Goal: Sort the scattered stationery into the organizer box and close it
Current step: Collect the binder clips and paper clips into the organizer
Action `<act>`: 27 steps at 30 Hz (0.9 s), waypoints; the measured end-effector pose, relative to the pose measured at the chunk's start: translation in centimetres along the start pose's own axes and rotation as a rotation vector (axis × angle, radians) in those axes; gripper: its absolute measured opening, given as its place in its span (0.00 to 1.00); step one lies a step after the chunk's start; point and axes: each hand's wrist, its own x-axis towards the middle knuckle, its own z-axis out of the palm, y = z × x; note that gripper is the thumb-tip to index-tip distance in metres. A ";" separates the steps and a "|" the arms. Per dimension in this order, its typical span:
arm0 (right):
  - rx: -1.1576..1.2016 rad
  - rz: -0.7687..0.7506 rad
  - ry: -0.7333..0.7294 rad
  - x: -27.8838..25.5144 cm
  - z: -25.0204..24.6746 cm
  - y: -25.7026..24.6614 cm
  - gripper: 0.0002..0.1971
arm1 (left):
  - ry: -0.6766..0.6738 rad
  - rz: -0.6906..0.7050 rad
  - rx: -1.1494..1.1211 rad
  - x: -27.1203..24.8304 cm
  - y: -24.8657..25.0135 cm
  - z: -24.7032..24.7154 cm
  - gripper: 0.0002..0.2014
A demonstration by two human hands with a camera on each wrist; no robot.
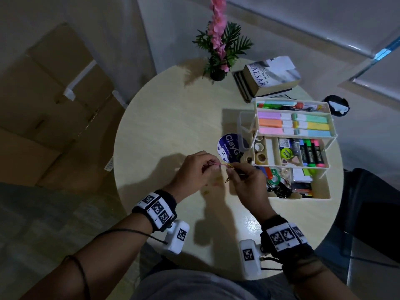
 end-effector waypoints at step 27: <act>0.044 0.065 0.123 6.9 -13.1 4.4 0.07 | 0.175 -0.220 0.084 10.8 9.6 15.4 0.03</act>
